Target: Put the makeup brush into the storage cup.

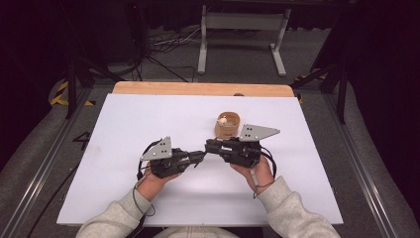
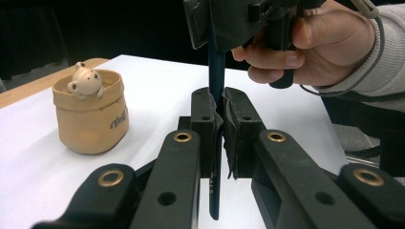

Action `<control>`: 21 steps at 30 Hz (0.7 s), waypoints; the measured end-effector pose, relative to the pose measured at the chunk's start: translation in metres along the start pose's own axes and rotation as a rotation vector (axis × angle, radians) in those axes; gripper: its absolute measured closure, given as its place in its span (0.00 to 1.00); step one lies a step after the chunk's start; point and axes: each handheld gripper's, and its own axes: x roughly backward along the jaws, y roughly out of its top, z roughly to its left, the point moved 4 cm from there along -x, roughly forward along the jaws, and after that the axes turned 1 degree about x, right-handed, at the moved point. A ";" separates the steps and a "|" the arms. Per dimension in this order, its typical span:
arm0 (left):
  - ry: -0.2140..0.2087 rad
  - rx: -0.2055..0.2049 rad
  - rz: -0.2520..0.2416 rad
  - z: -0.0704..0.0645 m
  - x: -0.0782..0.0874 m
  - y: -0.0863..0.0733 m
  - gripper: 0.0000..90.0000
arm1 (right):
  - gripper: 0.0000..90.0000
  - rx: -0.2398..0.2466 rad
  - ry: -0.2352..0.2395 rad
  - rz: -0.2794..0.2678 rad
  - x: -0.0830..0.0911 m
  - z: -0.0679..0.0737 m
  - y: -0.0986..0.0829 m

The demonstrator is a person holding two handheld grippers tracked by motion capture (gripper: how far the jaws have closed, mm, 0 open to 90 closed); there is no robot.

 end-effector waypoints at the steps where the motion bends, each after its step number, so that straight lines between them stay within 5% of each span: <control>1: 0.001 -0.001 -0.002 0.000 0.000 0.000 0.93 | 0.89 -0.001 0.003 0.001 0.000 0.000 0.000; 8: 0.019 -0.018 0.001 -0.001 0.001 0.002 0.91 | 0.92 -0.016 0.037 -0.004 -0.001 0.001 0.002; 9: 0.017 -0.014 0.001 0.000 0.002 0.003 0.87 | 0.92 -0.009 0.033 -0.004 -0.001 0.002 0.003; 10: 0.019 0.001 -0.006 0.001 0.003 0.003 0.71 | 0.92 -0.001 0.025 -0.006 0.000 0.001 0.005; 13: 0.028 0.020 -0.016 0.004 0.008 0.005 0.61 | 0.92 0.000 0.019 -0.011 0.001 0.000 0.007; 17: 0.069 0.023 -0.018 0.008 0.016 0.006 0.32 | 0.92 0.013 -0.005 -0.009 0.003 -0.006 0.013; 21: 0.099 0.034 -0.015 0.012 0.028 0.007 0.18 | 0.92 0.019 -0.035 -0.006 0.005 -0.012 0.020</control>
